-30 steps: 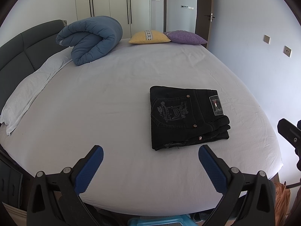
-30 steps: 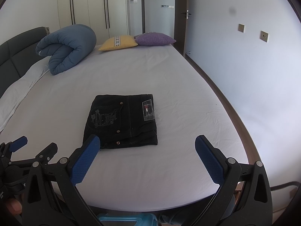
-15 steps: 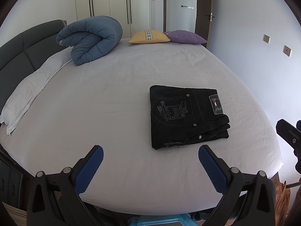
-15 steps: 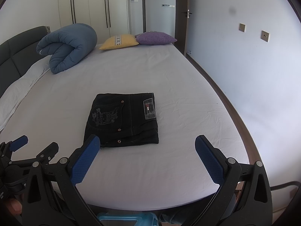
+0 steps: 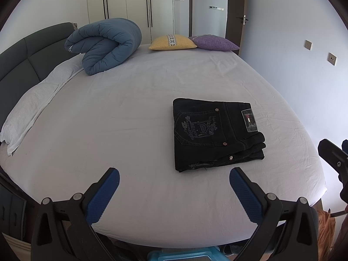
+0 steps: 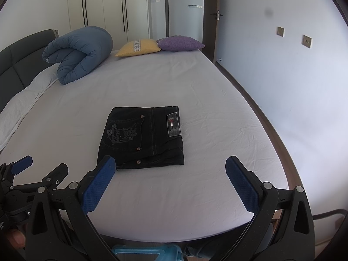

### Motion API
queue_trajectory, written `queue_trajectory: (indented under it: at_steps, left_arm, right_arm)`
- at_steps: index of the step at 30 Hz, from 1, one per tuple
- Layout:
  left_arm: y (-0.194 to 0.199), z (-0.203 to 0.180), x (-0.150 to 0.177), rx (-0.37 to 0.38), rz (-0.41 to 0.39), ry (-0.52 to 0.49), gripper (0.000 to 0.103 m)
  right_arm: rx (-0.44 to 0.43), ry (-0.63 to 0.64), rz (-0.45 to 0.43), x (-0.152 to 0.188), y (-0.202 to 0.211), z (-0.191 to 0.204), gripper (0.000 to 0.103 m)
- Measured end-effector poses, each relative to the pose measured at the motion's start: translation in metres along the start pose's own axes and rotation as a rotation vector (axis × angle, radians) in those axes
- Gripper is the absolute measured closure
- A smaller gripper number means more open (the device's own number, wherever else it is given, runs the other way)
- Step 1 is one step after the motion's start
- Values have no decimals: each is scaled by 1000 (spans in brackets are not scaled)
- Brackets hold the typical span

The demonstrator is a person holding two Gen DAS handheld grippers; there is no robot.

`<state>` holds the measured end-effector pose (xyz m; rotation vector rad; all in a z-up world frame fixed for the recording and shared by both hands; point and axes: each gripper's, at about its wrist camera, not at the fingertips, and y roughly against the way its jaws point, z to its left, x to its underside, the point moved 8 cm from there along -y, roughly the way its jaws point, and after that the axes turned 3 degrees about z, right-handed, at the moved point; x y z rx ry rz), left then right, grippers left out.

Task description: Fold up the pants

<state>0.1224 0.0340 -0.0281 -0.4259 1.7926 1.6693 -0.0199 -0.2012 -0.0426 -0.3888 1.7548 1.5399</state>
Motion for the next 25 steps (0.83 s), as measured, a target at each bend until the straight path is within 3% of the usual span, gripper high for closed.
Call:
queue_trajectory:
  at_steps: [25]
  left_arm:
    - [0,-1,8,29,9,16,0]
  right_arm:
    - [1,-2,6,8,2,4,0]
